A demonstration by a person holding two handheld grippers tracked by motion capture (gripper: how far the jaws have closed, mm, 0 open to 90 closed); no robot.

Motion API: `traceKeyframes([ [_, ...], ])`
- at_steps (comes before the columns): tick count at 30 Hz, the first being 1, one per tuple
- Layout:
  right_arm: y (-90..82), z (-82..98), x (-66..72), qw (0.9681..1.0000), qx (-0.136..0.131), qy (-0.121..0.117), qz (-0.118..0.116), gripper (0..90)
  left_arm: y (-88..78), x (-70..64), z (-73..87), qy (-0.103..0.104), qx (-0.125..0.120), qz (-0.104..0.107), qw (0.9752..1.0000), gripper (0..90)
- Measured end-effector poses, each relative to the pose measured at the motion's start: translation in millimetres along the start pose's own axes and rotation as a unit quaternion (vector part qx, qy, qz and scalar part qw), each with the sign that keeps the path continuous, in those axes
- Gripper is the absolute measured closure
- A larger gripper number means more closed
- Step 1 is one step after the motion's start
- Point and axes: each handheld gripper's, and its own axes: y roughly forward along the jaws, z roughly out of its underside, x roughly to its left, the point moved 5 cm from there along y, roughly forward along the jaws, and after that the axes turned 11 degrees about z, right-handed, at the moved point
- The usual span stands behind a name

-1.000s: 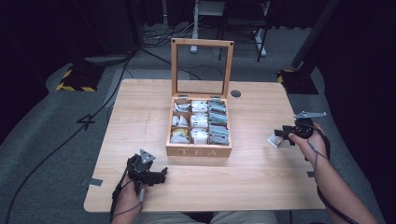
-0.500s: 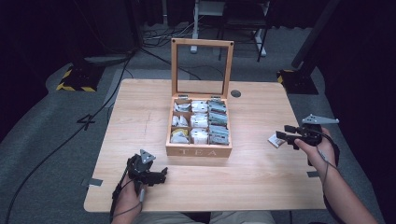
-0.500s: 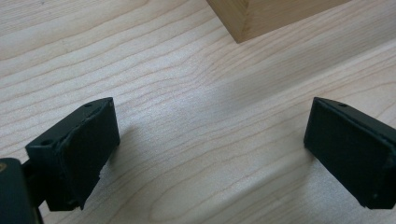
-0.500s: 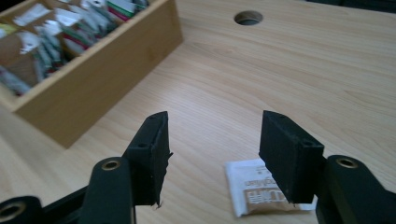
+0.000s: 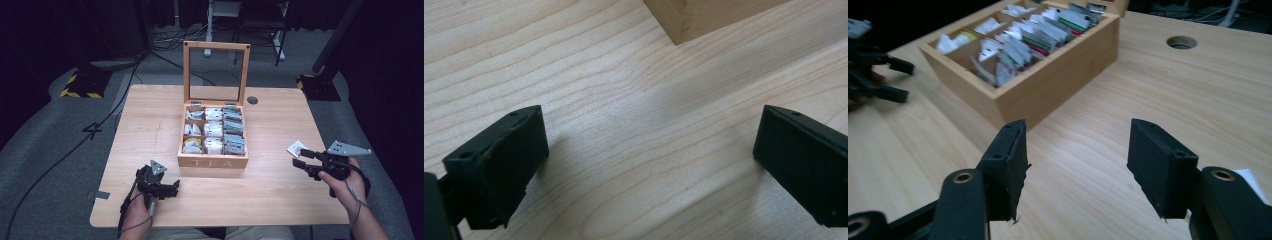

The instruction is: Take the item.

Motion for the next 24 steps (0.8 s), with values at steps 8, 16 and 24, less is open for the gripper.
traceKeyframes([
  [8,-0.1,24.9,24.5,0.9997,0.013,-0.008,-0.021,40.9,0.5,0.0,-0.2,0.002,0.000,0.001,1.0000,0.4],
  [16,19.0,55.9,33.4,0.9981,0.051,-0.014,-0.031,37.9,0.5,0.0,-0.1,0.002,0.001,0.001,1.0000,0.4],
  [24,35.0,77.5,37.7,0.9950,0.089,-0.036,-0.024,35.0,0.5,0.1,-0.2,0.002,0.001,0.001,1.0000,0.4],
])
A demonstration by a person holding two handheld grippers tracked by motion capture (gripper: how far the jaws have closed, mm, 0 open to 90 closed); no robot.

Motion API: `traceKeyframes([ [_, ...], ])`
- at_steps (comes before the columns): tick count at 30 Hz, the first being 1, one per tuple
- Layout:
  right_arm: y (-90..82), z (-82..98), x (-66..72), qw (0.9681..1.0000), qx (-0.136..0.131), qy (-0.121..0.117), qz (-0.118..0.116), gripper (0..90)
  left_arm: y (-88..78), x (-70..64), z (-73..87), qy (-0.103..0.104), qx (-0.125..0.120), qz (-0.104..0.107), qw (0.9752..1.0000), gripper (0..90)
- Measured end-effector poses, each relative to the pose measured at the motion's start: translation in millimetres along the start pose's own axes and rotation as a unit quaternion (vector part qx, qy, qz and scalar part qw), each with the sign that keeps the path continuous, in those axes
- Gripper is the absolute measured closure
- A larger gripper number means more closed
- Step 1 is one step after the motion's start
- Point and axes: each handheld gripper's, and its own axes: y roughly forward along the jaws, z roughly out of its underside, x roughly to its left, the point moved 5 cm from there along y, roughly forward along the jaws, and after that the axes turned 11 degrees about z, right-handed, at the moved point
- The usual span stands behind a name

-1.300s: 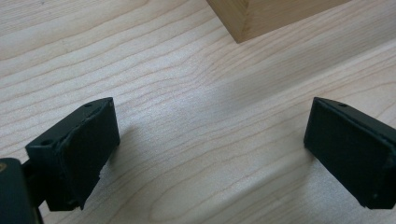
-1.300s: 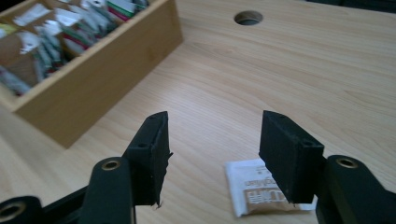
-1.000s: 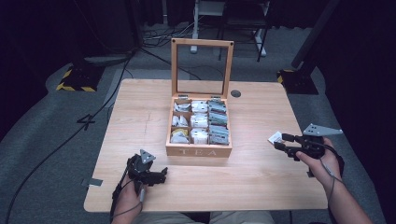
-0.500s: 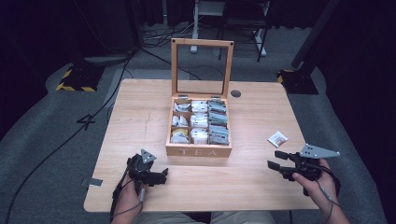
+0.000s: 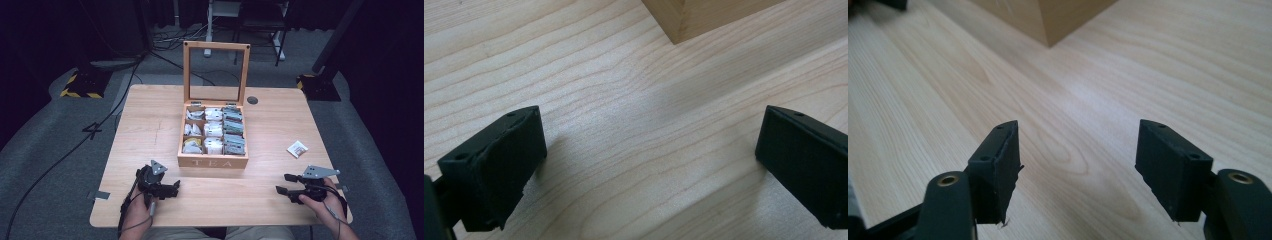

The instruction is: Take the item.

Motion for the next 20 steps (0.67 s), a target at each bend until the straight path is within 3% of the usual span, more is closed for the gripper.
traceKeyframes([
  [9,16.2,13.6,1.3,0.9971,0.031,-0.055,0.043,24.9,0.1,-0.2,0.0,-0.001,0.000,0.000,1.0000,0.3],
  [12,20.6,13.9,3.3,0.9971,0.025,-0.054,0.047,14.2,0.1,-0.2,0.0,-0.001,0.000,0.000,1.0000,0.3],
  [20,24.1,12.2,4.4,0.9971,0.028,-0.055,0.046,10.8,0.1,-0.2,0.0,-0.001,0.000,0.000,1.0000,0.3],
])
